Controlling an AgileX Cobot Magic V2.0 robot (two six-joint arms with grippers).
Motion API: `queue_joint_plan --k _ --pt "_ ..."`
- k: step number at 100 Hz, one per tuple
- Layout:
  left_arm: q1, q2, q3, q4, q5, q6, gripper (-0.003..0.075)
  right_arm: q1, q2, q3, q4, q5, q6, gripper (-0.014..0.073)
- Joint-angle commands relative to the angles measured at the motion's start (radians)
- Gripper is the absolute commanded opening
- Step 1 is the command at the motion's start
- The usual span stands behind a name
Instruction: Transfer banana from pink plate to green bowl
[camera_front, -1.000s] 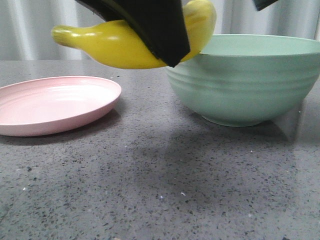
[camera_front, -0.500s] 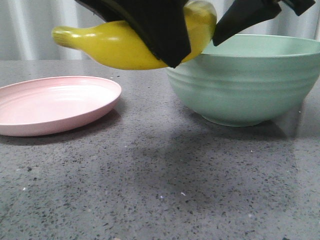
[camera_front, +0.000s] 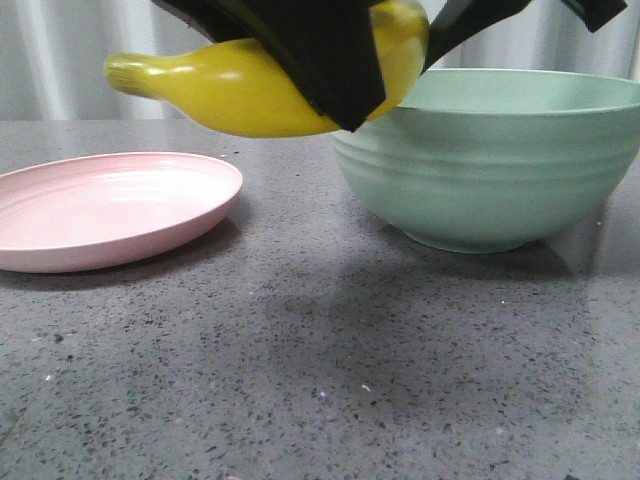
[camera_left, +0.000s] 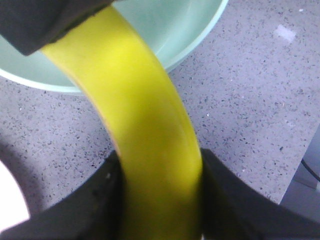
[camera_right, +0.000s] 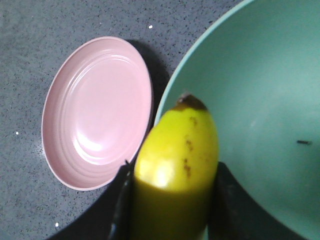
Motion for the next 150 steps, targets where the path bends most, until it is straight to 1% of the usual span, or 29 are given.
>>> queue_joint_plan --k 1,12,31,38,45,65,74,87,94,113,125,131,136,140,143,150 --pt "-0.007 -0.051 -0.038 -0.009 -0.022 0.009 0.011 0.004 -0.026 -0.03 0.003 -0.005 -0.057 -0.0071" --pt "-0.007 -0.071 -0.038 -0.006 -0.015 0.009 0.0178 0.004 -0.031 -0.03 0.007 -0.005 -0.057 -0.0071" --pt "-0.005 -0.099 -0.06 0.022 -0.015 0.009 0.0353 0.004 -0.035 -0.03 0.012 -0.005 -0.057 -0.0071" --pt "-0.005 -0.103 -0.072 0.025 -0.01 0.009 0.0397 0.004 -0.039 -0.032 0.015 -0.005 -0.057 -0.0071" --pt "-0.005 -0.108 -0.084 0.031 0.007 0.009 0.0421 0.004 -0.04 -0.041 0.017 -0.003 -0.057 -0.0071" --pt "-0.005 -0.114 -0.141 0.046 0.095 0.009 0.0426 0.004 -0.041 -0.112 0.019 -0.009 -0.061 -0.0071" --pt "-0.005 -0.116 -0.167 0.049 0.097 0.009 0.0426 -0.002 -0.041 -0.155 -0.002 -0.013 -0.073 -0.0071" --pt "-0.005 -0.116 -0.201 0.049 0.097 0.009 0.0426 -0.039 -0.041 -0.213 -0.027 -0.022 -0.105 -0.0071" --pt "-0.005 -0.116 -0.212 0.049 0.097 0.009 0.0426 -0.064 -0.041 -0.236 -0.087 -0.035 -0.105 -0.0071" --pt "-0.005 -0.116 -0.214 0.049 0.095 0.009 0.0426 -0.121 -0.041 -0.247 -0.307 -0.093 -0.105 -0.0071" --pt "-0.005 -0.116 -0.214 0.049 0.089 0.009 0.0425 -0.13 -0.029 -0.245 -0.422 -0.1 -0.105 -0.0071" --pt "-0.005 -0.116 -0.214 0.049 0.089 0.009 0.0425 -0.13 -0.018 -0.245 -0.45 -0.1 -0.105 -0.007" --pt "-0.005 -0.116 -0.214 0.049 0.089 0.009 0.0425 -0.13 -0.006 -0.245 -0.452 -0.098 -0.105 -0.0053" --pt "-0.005 -0.116 -0.214 0.049 0.089 0.009 0.0425 -0.13 0.005 -0.245 -0.452 -0.094 -0.105 -0.0018" --pt "-0.005 -0.116 -0.214 0.049 0.089 0.009 0.0425 -0.13 0.011 -0.245 -0.452 -0.091 -0.105 0.0014" --pt "-0.005 -0.116 -0.214 0.049 0.089 0.009 0.0425 -0.128 0.025 -0.245 -0.452 -0.082 -0.105 0.0121"
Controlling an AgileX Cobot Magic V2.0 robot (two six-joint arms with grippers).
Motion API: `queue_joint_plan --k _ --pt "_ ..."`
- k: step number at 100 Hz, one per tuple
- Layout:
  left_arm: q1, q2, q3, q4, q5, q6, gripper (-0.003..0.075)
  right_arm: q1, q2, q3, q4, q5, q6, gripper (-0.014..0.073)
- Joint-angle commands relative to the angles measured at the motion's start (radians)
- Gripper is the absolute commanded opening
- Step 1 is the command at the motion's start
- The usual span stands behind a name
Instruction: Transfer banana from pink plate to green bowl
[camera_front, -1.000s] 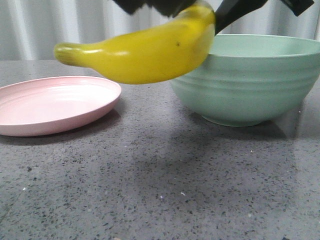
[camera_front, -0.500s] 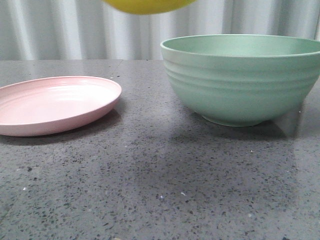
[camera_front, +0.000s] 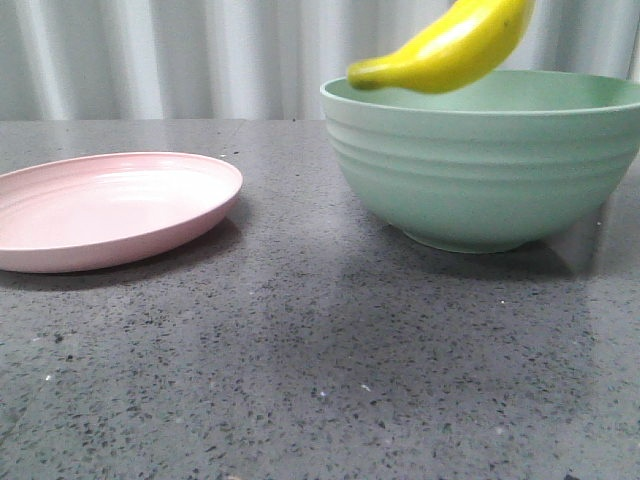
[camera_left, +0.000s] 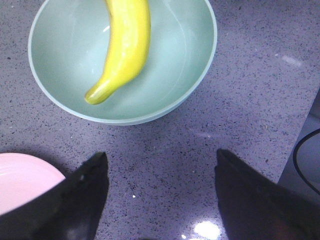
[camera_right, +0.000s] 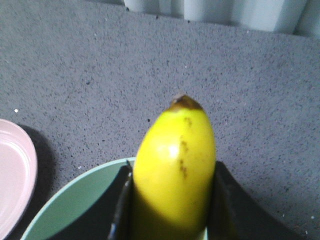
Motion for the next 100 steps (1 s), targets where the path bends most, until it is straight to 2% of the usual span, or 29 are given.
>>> queue_joint_plan --k 1,10,17,53,60,67,81,87,100 --pt "-0.005 -0.035 -0.035 -0.002 -0.049 -0.001 0.0425 -0.003 -0.011 -0.036 -0.012 -0.058 -0.011 0.0144" --pt "-0.005 -0.035 -0.035 -0.002 -0.049 -0.001 0.0425 -0.001 -0.001 -0.036 -0.012 -0.051 -0.011 0.0269" --pt "-0.005 -0.035 -0.035 -0.002 -0.049 -0.001 0.0425 -0.001 0.0 -0.036 -0.012 -0.047 -0.011 0.0309" --pt "-0.005 -0.035 -0.035 -0.002 -0.049 -0.001 0.0421 -0.001 -0.007 -0.036 -0.012 0.02 -0.011 0.0309" --pt "-0.005 -0.035 -0.035 -0.002 -0.047 -0.001 0.0411 -0.001 -0.014 -0.036 -0.012 0.045 -0.011 0.0283" --pt "-0.005 -0.035 -0.035 -0.002 -0.041 -0.001 0.0345 -0.001 -0.024 -0.036 -0.012 0.066 -0.011 0.0192" --pt "-0.005 -0.035 -0.035 -0.006 -0.033 -0.003 0.0094 -0.001 -0.057 -0.036 -0.012 0.137 -0.011 -0.0074" --pt "-0.005 -0.035 -0.035 -0.006 -0.023 -0.003 -0.0023 -0.001 -0.073 -0.033 -0.012 0.167 -0.011 -0.0069" --pt "-0.005 -0.039 -0.035 -0.006 -0.015 -0.018 -0.002 -0.001 -0.139 0.021 -0.013 0.17 -0.015 -0.007"
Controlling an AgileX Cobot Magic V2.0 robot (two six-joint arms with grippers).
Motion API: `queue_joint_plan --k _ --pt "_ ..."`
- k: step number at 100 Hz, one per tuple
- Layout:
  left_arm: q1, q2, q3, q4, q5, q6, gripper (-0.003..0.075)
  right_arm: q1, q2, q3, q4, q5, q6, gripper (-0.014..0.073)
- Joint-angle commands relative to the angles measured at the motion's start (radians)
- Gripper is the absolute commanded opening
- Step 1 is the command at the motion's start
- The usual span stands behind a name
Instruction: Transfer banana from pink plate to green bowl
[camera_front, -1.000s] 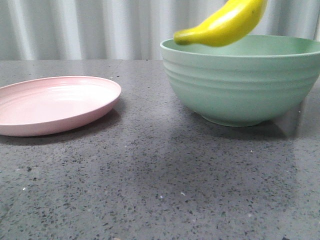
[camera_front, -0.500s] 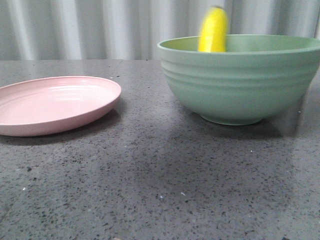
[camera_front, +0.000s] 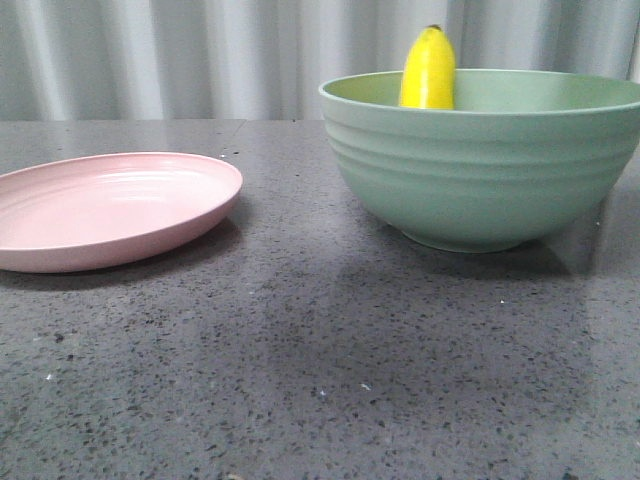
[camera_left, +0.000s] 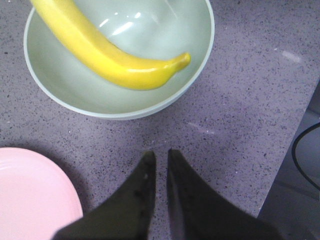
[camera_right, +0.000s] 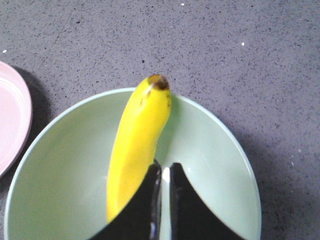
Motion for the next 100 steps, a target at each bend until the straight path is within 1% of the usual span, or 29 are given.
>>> queue_joint_plan --k 1,13,31,40,46,55,77,88,100 --pt "-0.005 -0.039 -0.035 -0.004 -0.036 -0.022 -0.002 -0.001 -0.08 0.01 -0.006 -0.04 -0.013 -0.007" --pt "-0.005 -0.052 -0.035 0.005 -0.038 -0.048 -0.002 -0.001 -0.188 0.107 -0.008 -0.087 -0.013 -0.007" --pt "-0.005 -0.111 -0.021 0.005 -0.042 -0.048 -0.002 -0.001 -0.395 0.31 -0.01 -0.221 -0.013 -0.007" --pt "-0.005 -0.162 0.023 0.029 -0.072 -0.048 -0.002 -0.001 -0.507 0.413 -0.017 -0.275 -0.013 -0.007" --pt "-0.005 -0.203 0.068 0.029 -0.118 -0.048 -0.002 -0.001 -0.586 0.475 -0.026 -0.314 -0.013 -0.007" --pt "-0.005 -0.287 0.17 0.029 -0.222 -0.048 -0.002 -0.001 -0.688 0.569 -0.035 -0.359 -0.013 -0.007" --pt "-0.005 -0.556 0.518 0.029 -0.526 -0.053 -0.002 -0.001 -0.945 0.778 -0.037 -0.451 -0.013 -0.007" --pt "-0.005 -0.704 0.702 0.02 -0.638 -0.053 -0.002 -0.001 -1.068 0.865 -0.042 -0.505 -0.013 -0.007" --pt "-0.005 -0.854 0.885 0.011 -0.766 -0.053 -0.002 -0.001 -1.186 0.943 -0.084 -0.513 -0.013 -0.007"
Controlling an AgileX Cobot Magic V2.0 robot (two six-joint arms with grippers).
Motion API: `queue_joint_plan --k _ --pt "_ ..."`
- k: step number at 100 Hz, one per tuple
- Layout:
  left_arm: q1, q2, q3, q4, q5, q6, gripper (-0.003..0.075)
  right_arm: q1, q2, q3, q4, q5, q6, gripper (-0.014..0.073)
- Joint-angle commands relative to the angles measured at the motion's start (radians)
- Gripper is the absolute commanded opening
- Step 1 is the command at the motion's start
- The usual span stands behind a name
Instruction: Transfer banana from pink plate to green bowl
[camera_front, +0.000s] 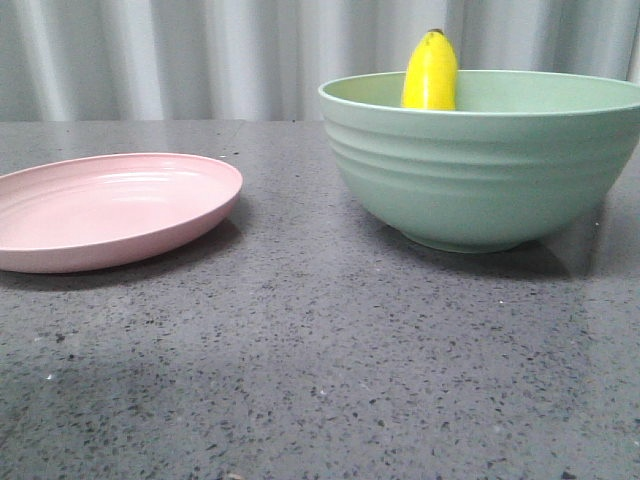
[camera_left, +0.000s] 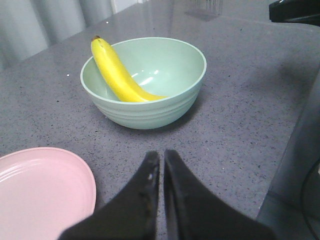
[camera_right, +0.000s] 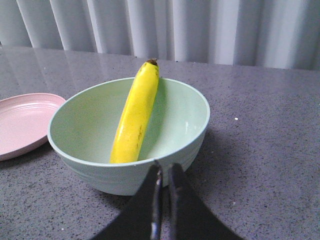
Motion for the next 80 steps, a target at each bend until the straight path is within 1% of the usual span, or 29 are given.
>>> queue_joint_plan --k 1,14,26,37,80 --pt "-0.005 -0.096 0.098 -0.02 -0.18 -0.011 -0.002 -0.001 -0.07 0.023 -0.039 -0.102 -0.011 -0.007" --pt "-0.005 -0.236 0.247 -0.08 -0.302 -0.011 -0.002 -0.001 -0.177 0.084 -0.066 -0.104 -0.011 -0.007" --pt "-0.005 -0.321 0.341 -0.082 -0.352 -0.011 -0.002 -0.001 -0.239 0.117 -0.066 -0.094 -0.011 -0.007" --pt "-0.005 -0.362 0.385 -0.082 -0.352 -0.011 -0.002 -0.001 -0.23 0.118 -0.066 -0.088 -0.011 -0.007" --pt "-0.005 -0.364 0.457 -0.082 -0.34 -0.011 -0.002 -0.001 -0.23 0.118 -0.066 -0.088 -0.011 -0.007"
